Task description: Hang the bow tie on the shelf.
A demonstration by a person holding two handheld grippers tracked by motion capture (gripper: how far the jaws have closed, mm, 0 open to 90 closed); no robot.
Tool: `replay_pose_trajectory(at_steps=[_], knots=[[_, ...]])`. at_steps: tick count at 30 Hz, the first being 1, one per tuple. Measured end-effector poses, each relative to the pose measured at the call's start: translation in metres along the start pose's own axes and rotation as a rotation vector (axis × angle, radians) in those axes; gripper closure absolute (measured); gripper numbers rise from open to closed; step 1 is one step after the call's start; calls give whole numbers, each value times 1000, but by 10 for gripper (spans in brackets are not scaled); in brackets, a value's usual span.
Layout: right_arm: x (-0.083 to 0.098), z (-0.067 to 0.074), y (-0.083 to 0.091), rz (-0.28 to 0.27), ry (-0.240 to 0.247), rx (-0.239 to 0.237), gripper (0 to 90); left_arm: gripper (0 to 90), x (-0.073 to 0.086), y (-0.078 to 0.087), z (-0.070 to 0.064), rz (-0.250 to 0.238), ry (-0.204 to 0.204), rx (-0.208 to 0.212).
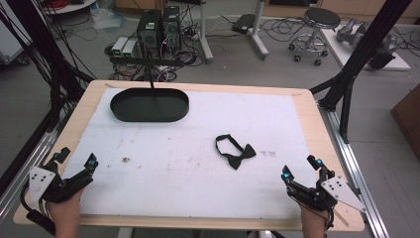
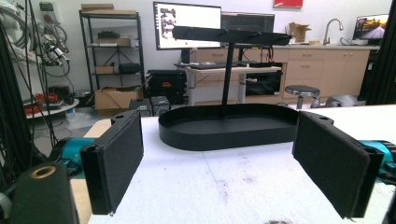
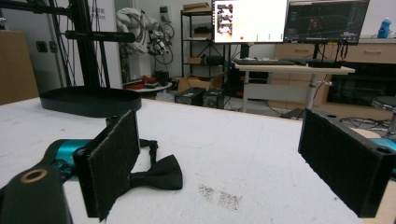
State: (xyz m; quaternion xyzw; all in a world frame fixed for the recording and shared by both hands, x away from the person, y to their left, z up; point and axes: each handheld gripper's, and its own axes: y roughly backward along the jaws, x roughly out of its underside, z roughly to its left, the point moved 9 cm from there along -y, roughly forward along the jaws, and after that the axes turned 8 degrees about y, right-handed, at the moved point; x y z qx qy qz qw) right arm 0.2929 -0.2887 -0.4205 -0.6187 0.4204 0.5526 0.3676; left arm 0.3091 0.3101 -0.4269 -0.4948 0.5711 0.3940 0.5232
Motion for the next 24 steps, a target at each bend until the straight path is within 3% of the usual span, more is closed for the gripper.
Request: replay_pose_trajectory(at_steps=[8,15,21,24], knots=[[-2,3,-1,-4,10,-7,118,164,-1,0,0,-3,8,6],[-4,12,-7,-7,20,-45,118,164,-2,1,-2,-6,8,10],[-4,32,-30,22,52,-105,118,164,-3,2,0,-10,13,7],[-6,42,-54,65,90,-141,118,164,-3,2,1,-10,17,5]])
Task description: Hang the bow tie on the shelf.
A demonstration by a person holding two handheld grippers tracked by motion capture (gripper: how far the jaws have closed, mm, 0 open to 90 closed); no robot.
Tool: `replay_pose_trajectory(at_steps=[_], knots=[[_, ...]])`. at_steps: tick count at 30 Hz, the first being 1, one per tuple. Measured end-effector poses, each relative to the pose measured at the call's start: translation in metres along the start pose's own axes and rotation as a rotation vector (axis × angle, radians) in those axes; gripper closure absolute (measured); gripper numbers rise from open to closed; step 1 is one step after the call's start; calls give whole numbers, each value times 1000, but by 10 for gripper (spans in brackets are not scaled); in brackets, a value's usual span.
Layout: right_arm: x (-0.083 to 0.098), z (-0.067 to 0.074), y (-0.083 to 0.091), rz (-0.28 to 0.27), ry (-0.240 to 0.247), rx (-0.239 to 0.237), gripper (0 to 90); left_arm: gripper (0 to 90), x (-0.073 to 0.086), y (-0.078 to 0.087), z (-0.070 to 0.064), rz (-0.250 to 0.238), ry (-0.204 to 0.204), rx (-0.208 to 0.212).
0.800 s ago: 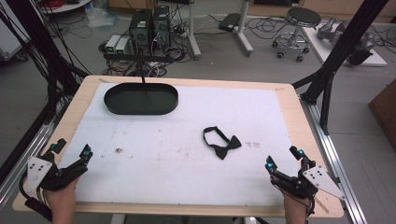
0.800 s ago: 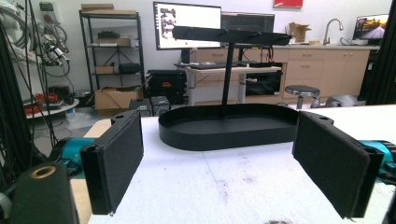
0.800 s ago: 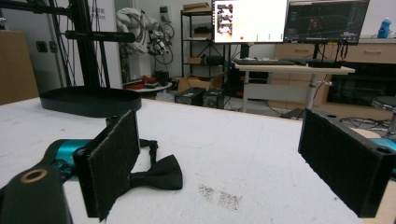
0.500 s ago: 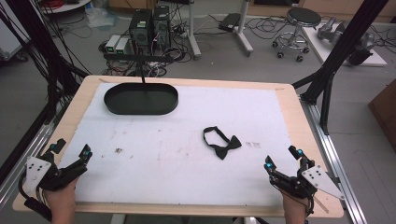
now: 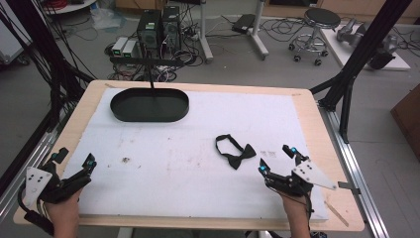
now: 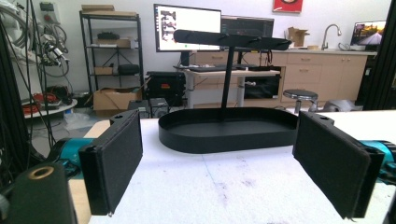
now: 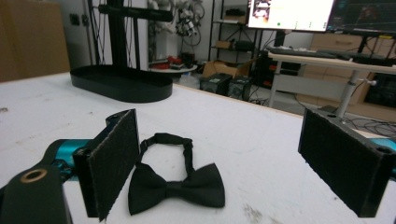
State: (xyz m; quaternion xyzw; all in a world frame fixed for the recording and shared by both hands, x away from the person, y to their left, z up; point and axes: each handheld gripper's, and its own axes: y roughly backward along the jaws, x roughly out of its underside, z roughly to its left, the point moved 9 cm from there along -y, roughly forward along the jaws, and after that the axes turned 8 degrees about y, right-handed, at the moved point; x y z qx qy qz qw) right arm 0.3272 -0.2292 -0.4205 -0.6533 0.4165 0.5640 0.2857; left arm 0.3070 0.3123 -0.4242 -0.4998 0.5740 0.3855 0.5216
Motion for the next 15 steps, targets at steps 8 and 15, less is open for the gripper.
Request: replay_pose_trajectory(at_steps=[8,15], knots=[[-3,7,-41,123,16,-90,118,165,-1,0,2,-3,8,-3],[14,14,-85,275,1,-178,120,164,-1,0,3,-10,21,-5]])
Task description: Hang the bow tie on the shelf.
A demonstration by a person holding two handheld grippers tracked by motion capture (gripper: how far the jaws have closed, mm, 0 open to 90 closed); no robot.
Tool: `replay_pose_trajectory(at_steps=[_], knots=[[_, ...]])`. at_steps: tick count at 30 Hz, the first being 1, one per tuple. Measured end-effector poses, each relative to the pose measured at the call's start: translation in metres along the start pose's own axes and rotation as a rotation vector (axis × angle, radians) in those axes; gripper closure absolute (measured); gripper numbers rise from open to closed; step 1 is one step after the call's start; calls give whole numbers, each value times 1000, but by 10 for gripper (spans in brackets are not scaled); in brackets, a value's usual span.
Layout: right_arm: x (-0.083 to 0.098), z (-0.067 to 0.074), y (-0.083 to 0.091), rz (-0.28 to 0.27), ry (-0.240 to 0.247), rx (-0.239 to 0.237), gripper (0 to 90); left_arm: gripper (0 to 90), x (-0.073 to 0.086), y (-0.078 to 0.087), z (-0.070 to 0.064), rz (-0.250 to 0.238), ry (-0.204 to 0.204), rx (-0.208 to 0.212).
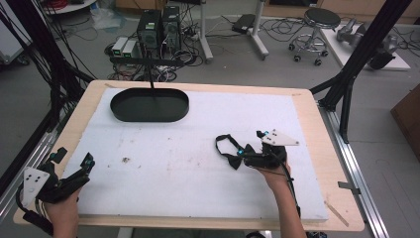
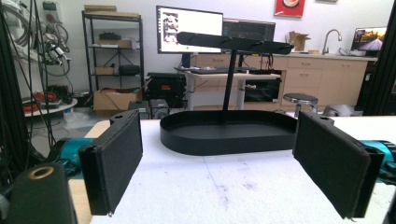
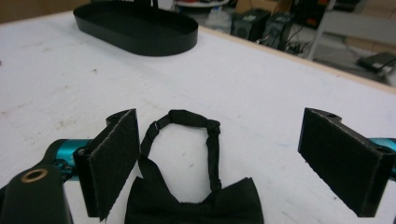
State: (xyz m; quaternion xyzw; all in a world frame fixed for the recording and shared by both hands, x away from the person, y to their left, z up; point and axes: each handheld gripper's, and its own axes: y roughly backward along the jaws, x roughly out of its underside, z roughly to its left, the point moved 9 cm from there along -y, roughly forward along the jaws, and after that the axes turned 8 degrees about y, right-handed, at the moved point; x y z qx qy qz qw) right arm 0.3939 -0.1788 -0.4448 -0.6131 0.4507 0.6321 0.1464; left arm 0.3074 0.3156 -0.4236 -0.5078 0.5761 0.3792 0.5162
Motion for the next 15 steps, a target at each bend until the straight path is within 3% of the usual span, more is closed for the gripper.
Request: replay_pose_trajectory(at_steps=[3,6,8,10,12,15], knots=[[-1,0,-9,28,11,-8,145,164,1,0,0,3,1,0],[3,-2,-29,120,14,-29,149,164,1,0,-1,3,-1,0],[4,-3,-33,133,14,-31,163,164,0,-1,-1,2,-1,0],[10,-6,-45,193,7,-37,166,164,1,-1,0,3,4,0],[13,-6,-48,219,0,-41,172,164,1,-1,0,3,6,0],[19,-3,-56,276,15,-59,241,164,1,-1,0,2,12,1]])
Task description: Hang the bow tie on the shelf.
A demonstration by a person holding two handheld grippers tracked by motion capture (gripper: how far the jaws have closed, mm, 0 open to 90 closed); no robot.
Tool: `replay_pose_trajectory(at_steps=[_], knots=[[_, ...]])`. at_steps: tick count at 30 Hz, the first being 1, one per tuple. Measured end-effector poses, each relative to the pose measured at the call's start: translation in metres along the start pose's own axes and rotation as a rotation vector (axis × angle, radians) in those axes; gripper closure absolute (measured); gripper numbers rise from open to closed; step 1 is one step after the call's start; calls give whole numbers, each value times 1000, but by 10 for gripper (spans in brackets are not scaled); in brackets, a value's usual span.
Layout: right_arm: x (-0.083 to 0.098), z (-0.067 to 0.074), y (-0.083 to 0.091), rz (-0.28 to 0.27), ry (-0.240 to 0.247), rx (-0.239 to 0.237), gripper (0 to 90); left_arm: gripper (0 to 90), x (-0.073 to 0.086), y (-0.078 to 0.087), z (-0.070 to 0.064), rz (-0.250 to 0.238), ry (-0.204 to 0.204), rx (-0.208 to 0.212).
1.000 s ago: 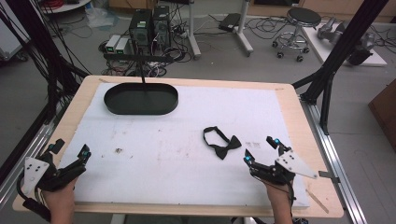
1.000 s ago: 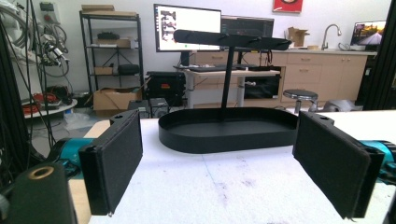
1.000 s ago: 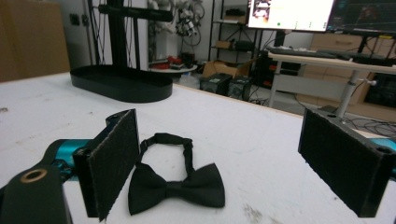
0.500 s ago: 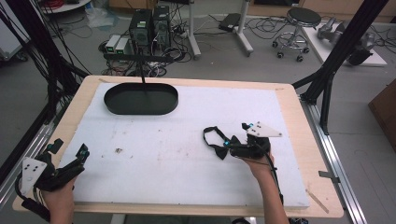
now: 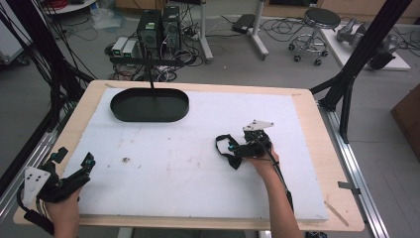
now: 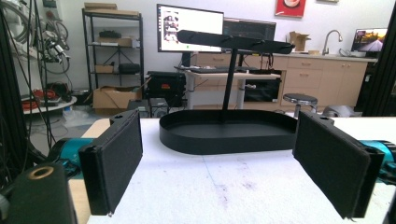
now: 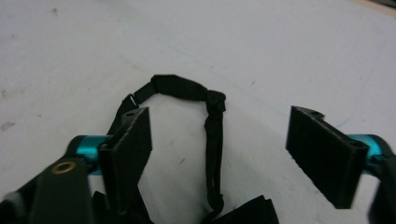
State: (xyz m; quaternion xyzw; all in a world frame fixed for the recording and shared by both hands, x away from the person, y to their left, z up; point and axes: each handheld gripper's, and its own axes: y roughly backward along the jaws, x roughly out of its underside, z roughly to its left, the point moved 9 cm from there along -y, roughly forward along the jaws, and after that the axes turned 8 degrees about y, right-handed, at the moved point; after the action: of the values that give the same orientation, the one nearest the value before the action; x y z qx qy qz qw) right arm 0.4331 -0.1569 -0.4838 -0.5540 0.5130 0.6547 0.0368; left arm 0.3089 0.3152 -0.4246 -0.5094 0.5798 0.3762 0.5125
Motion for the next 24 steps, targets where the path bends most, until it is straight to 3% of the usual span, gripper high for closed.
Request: replay_pose_trajectory(at_steps=[7,10,14,18,19,21,22,24], knots=[[11,1,-9,98,-22,3,402,164,-2,1,1,-7,6,2],[13,0,-9,113,-31,-4,458,164,-2,1,2,-10,9,1],[18,2,-9,154,-29,-14,607,164,-3,2,3,-13,13,-2],[18,3,-10,159,-32,-30,670,164,-3,2,3,-13,14,-2],[18,6,-9,164,-29,-37,727,164,-3,2,3,-13,16,-2],[17,7,-10,160,-18,-44,754,164,-3,2,3,-13,16,-2],[17,10,-9,159,-7,-60,849,164,-3,2,3,-12,15,-1],[16,12,-10,159,15,-59,874,164,-3,2,2,-11,14,-1]])
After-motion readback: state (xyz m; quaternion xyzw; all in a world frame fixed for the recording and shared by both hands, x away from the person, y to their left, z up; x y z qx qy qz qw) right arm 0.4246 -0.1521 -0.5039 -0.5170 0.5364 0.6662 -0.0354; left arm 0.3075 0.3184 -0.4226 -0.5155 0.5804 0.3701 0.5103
